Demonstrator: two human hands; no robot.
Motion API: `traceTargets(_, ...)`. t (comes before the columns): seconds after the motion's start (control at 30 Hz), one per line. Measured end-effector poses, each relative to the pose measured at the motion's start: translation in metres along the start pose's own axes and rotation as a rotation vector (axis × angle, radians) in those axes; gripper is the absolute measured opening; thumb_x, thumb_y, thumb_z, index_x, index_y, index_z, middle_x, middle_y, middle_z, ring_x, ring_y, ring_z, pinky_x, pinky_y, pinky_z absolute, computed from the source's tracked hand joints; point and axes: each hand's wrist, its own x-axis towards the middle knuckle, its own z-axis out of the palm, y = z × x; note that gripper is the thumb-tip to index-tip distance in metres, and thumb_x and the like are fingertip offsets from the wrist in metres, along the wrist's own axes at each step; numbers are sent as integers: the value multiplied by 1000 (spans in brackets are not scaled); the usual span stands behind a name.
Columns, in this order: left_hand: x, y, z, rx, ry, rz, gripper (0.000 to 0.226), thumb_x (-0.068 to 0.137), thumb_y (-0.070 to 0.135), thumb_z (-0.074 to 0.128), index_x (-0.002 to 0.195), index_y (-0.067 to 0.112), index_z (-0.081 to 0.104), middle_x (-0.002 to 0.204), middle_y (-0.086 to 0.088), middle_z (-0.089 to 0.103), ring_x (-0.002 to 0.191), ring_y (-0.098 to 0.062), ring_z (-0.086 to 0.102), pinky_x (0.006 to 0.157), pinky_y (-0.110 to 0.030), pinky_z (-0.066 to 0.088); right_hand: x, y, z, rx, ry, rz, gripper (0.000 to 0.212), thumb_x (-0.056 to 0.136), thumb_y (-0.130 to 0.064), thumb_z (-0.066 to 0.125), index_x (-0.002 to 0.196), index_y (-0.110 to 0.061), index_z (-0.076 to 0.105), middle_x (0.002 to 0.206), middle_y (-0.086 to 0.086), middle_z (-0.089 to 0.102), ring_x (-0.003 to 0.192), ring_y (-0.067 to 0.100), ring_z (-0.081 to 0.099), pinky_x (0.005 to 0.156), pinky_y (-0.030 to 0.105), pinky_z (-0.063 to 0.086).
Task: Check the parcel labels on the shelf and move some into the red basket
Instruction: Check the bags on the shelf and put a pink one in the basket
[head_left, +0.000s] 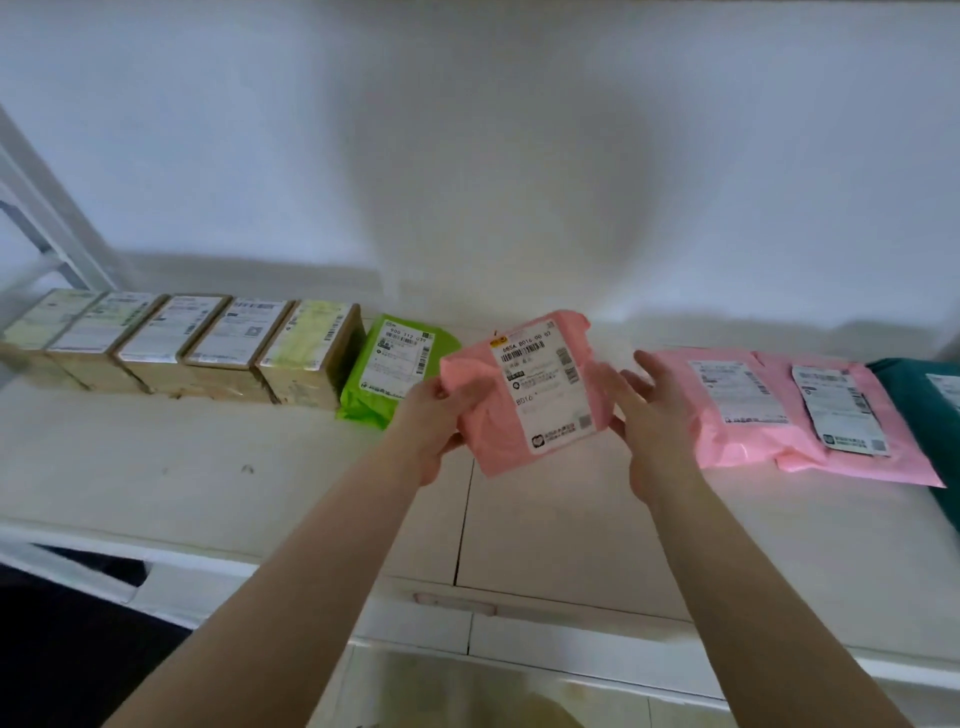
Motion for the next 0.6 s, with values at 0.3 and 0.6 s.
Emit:
traceTargets(0.3,-32,12,-37,28,-92,92,9,88,13,68,97,14,69,78,5,77,64,-7,72,53,-21,55,-49,-8,7,-189,-301,-79,9,96,-29,62,96,-25,70,86,-11,78,80,5,71,81,35,56)
traceTargets(0.6,-56,20,-72,62,-264,97,37,87,16,67,123,9,64,112,-6,74,97,-18,72,79,-28,60,-97,2,24,19,-188,-54,11,90,-13,68,99,-15,74,92,1,80,81,15,76,68,30,62)
